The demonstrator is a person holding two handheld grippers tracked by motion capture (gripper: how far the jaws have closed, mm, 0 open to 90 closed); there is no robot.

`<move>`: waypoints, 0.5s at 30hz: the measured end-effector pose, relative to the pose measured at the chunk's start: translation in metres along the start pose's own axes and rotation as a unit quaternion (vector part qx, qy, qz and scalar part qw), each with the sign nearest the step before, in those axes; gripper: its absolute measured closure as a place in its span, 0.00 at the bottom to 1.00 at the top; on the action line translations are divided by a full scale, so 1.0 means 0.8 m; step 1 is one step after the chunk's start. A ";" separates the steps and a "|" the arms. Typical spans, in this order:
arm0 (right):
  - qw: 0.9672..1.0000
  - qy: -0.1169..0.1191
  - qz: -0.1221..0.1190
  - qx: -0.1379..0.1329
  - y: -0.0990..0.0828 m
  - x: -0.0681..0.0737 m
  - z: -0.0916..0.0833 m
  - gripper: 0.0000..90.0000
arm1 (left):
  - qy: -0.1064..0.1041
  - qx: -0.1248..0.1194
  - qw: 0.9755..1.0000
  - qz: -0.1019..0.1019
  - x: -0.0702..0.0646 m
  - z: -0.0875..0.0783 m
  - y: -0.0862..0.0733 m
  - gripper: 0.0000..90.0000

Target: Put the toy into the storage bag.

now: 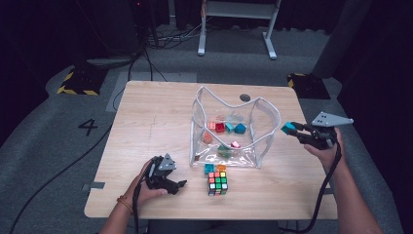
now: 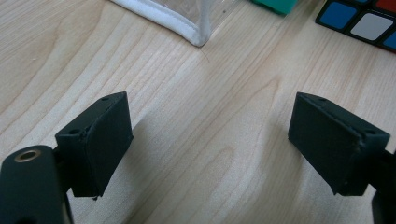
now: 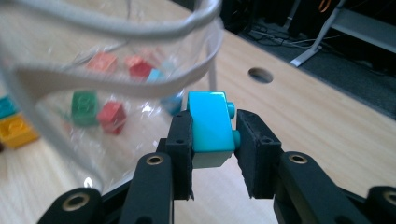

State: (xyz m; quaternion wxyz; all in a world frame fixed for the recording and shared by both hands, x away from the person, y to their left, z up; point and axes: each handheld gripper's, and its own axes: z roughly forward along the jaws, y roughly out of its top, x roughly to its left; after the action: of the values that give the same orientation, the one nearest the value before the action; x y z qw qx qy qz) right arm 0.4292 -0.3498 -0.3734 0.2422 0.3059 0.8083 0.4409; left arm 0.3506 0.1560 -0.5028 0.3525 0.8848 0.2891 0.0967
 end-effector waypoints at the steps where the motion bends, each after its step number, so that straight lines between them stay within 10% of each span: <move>1: 1.000 -0.007 -0.001 -0.002 0.008 -0.005 0.000 0.76 | 0.000 0.000 1.000 0.000 0.000 0.000 0.000 0.15; 15: 0.999 -0.029 -0.018 -0.011 0.085 -0.025 0.006 0.76 | -0.001 0.000 1.000 -0.001 0.000 0.000 0.000 0.15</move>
State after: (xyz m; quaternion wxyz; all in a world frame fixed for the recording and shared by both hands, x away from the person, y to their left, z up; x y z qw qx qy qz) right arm 0.4657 -0.3325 -0.3153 0.2768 0.3017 0.8014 0.4359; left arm 0.3505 0.1559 -0.5029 0.3526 0.8848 0.2893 0.0958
